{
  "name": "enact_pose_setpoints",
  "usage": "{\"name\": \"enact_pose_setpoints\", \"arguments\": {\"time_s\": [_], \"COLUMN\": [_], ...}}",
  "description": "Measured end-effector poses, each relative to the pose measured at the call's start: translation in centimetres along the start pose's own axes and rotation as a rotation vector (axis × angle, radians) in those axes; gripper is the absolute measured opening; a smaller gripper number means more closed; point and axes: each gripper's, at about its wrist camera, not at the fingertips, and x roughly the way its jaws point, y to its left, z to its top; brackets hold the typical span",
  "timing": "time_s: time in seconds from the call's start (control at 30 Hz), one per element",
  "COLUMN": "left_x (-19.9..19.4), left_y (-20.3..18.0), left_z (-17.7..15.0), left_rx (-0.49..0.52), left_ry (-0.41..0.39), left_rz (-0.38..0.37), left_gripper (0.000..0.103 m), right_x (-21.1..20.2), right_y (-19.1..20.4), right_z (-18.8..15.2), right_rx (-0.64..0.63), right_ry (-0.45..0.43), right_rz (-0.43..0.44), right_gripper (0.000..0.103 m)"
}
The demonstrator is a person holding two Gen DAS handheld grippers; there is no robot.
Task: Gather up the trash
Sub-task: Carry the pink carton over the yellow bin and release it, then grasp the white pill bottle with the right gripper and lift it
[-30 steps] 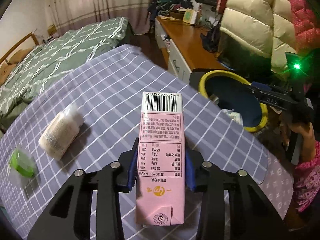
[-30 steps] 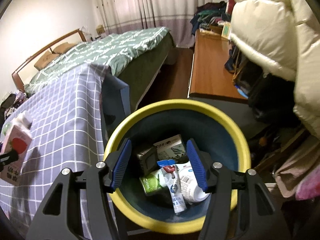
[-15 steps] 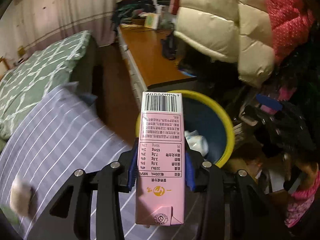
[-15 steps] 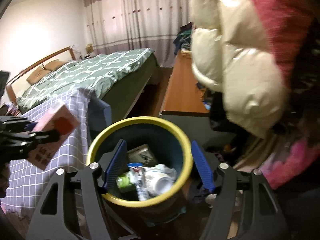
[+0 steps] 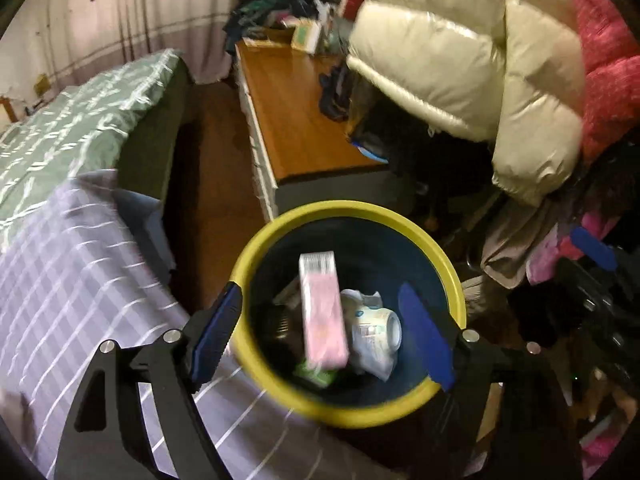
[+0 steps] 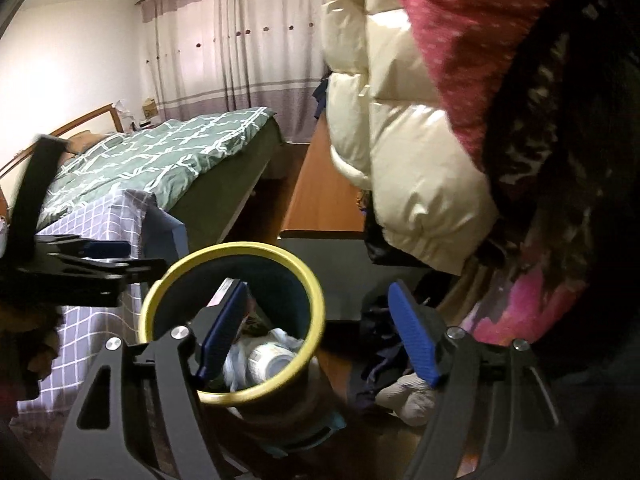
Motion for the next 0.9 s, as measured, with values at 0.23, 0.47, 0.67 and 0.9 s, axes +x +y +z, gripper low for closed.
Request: {"name": "enact_pose_setpoints", "arguments": {"time_s": [0.23, 0.47, 0.67, 0.9], "left_x": [-10.6, -19.0, -24.7, -29.7], "left_y": [5.5, 12.9, 20.0, 26.2], "left_z": [-6.2, -15.1, -22.8, -29.8], "left_rx": [-0.101, -0.254, -0.379, -0.547], "left_ry": [-0.166, -0.279, -0.327, -0.407], "left_rz": [0.070, 0.259, 0.451, 0.567], "left_gripper": [0.094, 0.097, 0.097, 0.098], "right_x": [1.0, 1.1, 0.5, 0.6], "right_y": [4.3, 12.5, 21.6, 32.4], "right_z": [0.6, 1.4, 2.2, 3.6], "right_rx": [-0.030, -0.129, -0.222, -0.327], "right_ry": [0.015, 0.023, 0.031, 0.043], "right_rz": [0.101, 0.218, 0.415, 0.685], "right_gripper": [0.070, 0.070, 0.072, 0.090]}}
